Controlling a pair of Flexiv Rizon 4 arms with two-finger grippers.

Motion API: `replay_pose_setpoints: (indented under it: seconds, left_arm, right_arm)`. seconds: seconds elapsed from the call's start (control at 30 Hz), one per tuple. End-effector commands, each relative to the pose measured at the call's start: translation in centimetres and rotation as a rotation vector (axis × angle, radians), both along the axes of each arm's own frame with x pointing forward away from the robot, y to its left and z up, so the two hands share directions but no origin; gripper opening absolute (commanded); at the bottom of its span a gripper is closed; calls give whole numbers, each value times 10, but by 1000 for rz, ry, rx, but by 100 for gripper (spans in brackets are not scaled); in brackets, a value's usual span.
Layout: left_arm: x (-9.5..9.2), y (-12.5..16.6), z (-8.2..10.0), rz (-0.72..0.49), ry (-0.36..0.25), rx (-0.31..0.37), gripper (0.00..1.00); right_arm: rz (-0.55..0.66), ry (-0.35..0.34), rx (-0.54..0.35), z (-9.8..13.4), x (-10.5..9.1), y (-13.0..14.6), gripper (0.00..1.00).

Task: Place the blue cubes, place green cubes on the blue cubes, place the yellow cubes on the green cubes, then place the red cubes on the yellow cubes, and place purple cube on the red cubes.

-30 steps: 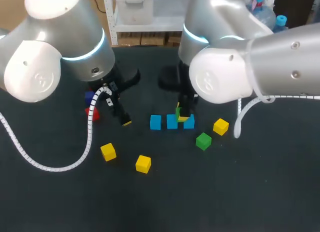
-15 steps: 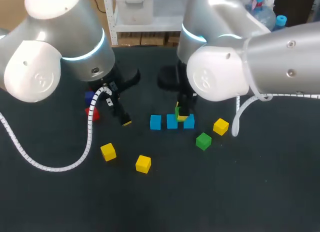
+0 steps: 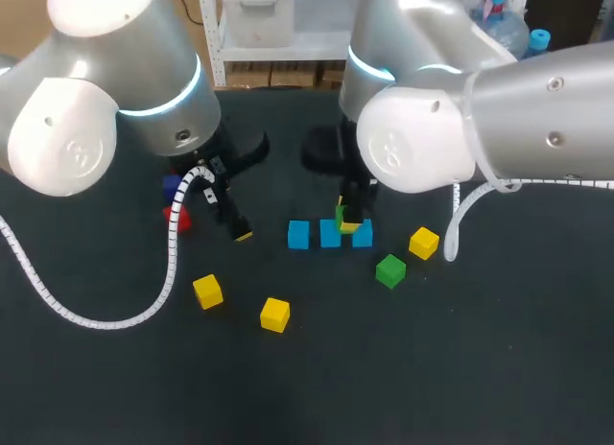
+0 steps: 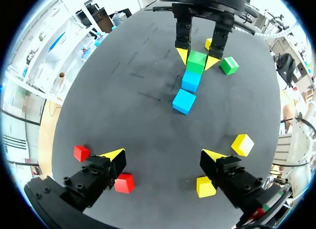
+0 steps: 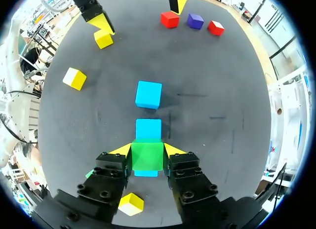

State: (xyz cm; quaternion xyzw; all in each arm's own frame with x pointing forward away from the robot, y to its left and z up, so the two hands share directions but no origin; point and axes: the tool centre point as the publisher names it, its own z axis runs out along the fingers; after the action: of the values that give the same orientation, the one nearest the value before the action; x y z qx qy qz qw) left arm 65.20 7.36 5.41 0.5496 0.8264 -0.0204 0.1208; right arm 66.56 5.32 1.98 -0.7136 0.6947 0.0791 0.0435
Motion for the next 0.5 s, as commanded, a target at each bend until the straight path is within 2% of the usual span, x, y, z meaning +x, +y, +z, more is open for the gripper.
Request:
replay_pose_setpoints:
  seconds: [0.03, 0.5]
  left_arm:
    - [0, 1, 0, -3, 1, -3, 100]
    - [0, 1, 0, -3, 1, -3, 100]
  right_arm:
    - [0, -2, 1, 1, 0, 0, 0]
    - [-1, -3, -2, 1, 0, -3, 0]
